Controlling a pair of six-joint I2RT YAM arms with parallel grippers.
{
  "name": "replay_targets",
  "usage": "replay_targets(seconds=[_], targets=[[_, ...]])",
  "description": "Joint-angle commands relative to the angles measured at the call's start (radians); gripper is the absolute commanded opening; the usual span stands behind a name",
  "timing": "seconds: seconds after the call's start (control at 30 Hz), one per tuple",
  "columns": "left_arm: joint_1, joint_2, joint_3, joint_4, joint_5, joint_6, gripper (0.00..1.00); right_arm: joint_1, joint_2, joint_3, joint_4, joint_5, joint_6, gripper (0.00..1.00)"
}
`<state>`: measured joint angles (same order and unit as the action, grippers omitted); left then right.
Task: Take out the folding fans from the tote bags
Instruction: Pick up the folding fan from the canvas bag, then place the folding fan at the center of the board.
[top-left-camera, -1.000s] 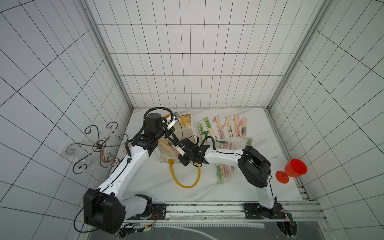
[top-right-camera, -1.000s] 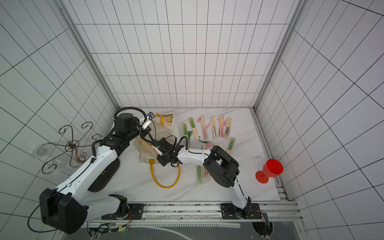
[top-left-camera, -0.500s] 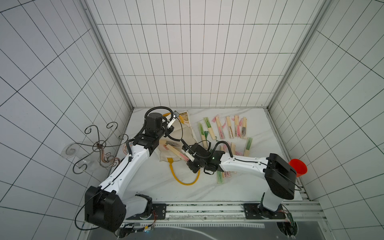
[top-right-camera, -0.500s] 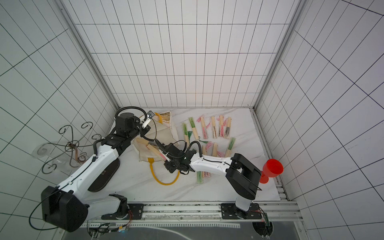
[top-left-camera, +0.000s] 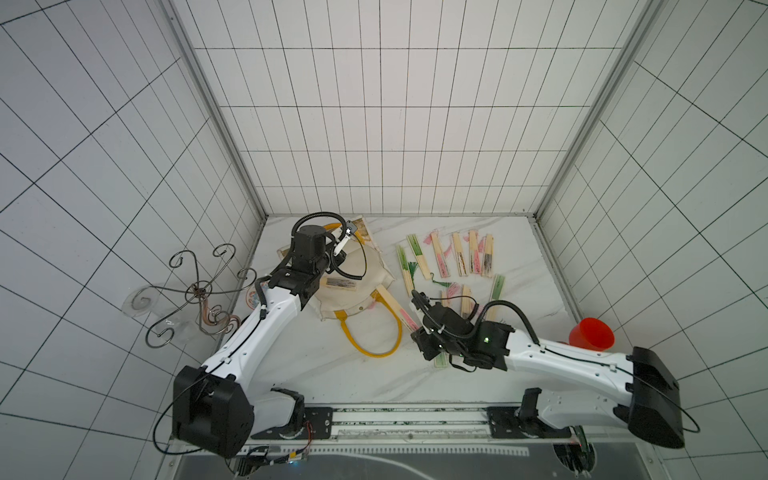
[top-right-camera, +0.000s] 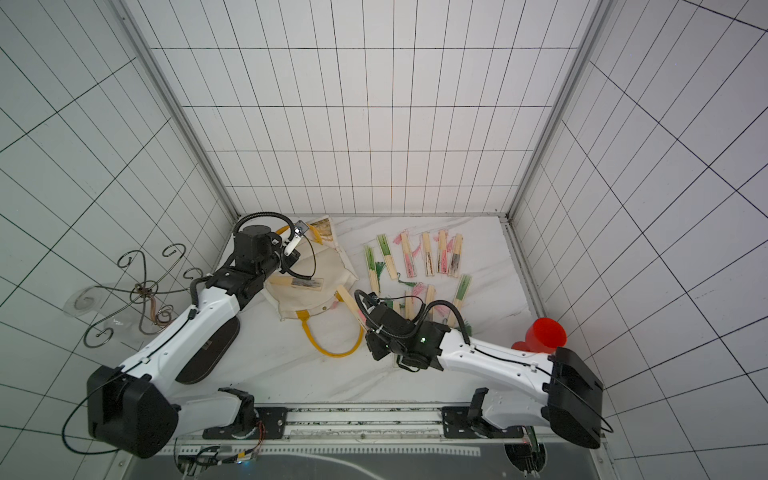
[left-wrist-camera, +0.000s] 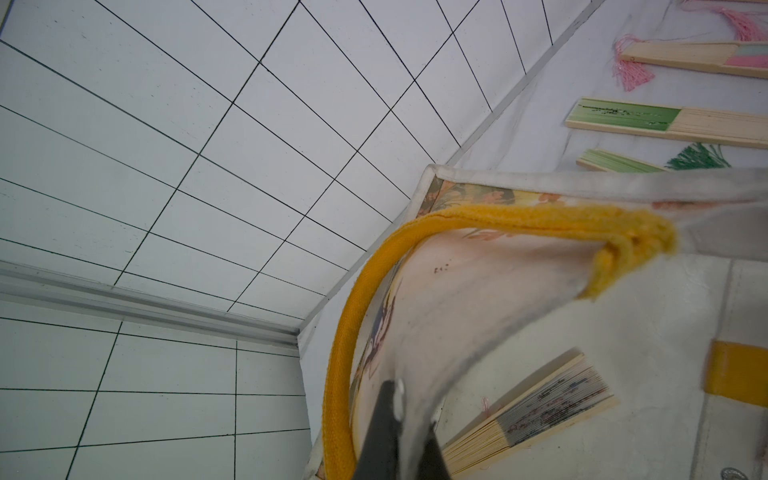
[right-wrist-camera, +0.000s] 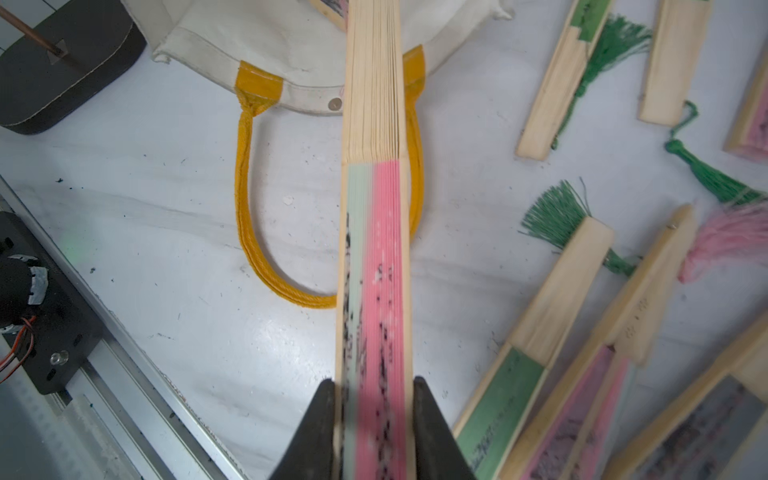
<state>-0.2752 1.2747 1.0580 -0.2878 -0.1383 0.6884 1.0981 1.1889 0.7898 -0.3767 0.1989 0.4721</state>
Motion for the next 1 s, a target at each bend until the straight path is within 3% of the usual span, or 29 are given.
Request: replay_targets(seconds=[0.0, 0.3, 0.5, 0.87, 0.97], targets=[[-0.001, -0.02, 0.018, 0.038, -0.011, 0.009, 0.0, -0.005, -0.054, -0.085, -0.105, 0.058, 0.118, 0.0], [-0.001, -0.034, 0.016, 0.016, -0.022, 0.027, 0.0, -0.048, 0.011, -0.108, -0.092, 0.01, 0.193, 0.0], [0.0, -0.045, 0.028, -0.026, -0.067, 0.084, 0.0, -0.063, 0.133, -0.073, -0.051, -0.026, 0.206, 0.0], [0.001, -0.099, 0.024, -0.075, 0.02, 0.112, 0.0, -0.146, 0.426, 0.105, 0.009, -0.09, 0.134, 0.0], [0.0, -0.107, 0.015, -0.078, 0.024, 0.129, 0.0, -0.154, 0.475, 0.146, 0.012, -0.084, 0.108, 0.1]])
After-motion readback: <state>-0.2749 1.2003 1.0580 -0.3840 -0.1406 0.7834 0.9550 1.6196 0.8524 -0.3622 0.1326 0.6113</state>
